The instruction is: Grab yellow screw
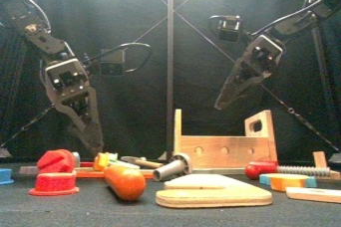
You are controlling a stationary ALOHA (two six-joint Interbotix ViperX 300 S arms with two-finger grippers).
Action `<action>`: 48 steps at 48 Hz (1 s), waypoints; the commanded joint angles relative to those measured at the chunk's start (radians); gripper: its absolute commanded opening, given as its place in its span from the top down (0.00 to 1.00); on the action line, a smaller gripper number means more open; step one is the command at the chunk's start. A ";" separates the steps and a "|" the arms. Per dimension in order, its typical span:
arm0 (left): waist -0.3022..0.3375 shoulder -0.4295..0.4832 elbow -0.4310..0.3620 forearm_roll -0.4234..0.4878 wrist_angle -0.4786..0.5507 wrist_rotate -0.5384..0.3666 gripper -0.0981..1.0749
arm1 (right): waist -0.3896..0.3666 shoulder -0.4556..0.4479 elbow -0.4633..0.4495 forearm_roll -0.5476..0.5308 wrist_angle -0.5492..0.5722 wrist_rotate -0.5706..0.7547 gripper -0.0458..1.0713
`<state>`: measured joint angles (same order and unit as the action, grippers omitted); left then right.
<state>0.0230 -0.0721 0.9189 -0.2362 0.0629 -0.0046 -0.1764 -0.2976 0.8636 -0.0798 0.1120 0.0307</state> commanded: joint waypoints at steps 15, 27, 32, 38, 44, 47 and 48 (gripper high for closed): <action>0.014 0.077 -0.061 0.029 -0.038 0.002 0.05 | -0.003 -0.011 -0.002 0.003 -0.009 -0.002 0.13; 0.025 0.110 -0.063 0.040 -0.034 0.002 0.07 | -0.003 -0.011 -0.002 0.005 -0.008 -0.002 0.13; 0.028 0.115 -0.063 0.046 -0.035 0.002 0.09 | -0.003 -0.011 0.000 0.005 -0.009 -0.002 0.13; 0.031 0.114 -0.063 0.046 -0.035 0.002 0.13 | -0.003 -0.011 0.002 0.005 -0.009 -0.002 0.13; 0.031 0.114 -0.061 0.052 -0.028 0.003 0.18 | -0.003 -0.009 0.006 0.005 -0.009 -0.002 0.13; 0.031 0.112 -0.061 0.052 -0.025 0.003 0.20 | -0.003 -0.009 0.006 0.005 -0.009 -0.002 0.13; 0.031 0.112 -0.061 0.052 -0.025 0.003 0.20 | -0.003 -0.011 0.006 0.005 -0.009 -0.002 0.13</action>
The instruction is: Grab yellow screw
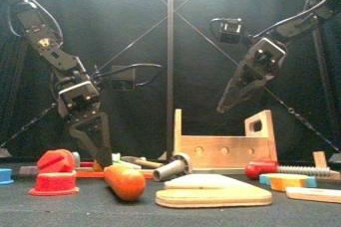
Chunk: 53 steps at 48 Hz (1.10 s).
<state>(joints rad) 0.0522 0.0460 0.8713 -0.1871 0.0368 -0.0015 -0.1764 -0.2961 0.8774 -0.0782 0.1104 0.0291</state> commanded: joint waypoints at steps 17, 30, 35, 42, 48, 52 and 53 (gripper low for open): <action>0.000 -0.035 -0.015 0.025 0.052 0.000 0.40 | -0.003 -0.012 -0.008 0.002 -0.006 0.000 0.13; -0.006 -0.048 -0.009 0.029 0.057 0.000 0.42 | -0.003 -0.011 -0.006 0.003 -0.006 0.000 0.13; -0.005 -0.046 -0.009 0.031 0.057 0.000 0.42 | -0.003 -0.012 -0.008 0.003 -0.008 0.000 0.13; -0.005 -0.048 -0.009 0.034 0.058 0.000 0.42 | -0.003 -0.012 -0.005 0.002 -0.008 0.000 0.13; -0.006 -0.048 -0.008 0.035 0.058 0.000 0.42 | -0.003 -0.009 -0.006 0.002 -0.008 0.000 0.13; -0.008 -0.048 -0.008 0.035 0.058 0.000 0.42 | -0.003 -0.009 -0.006 0.002 -0.008 -0.002 0.13; -0.008 -0.048 -0.009 0.035 0.057 0.000 0.42 | -0.003 -0.009 -0.006 0.003 -0.008 -0.002 0.13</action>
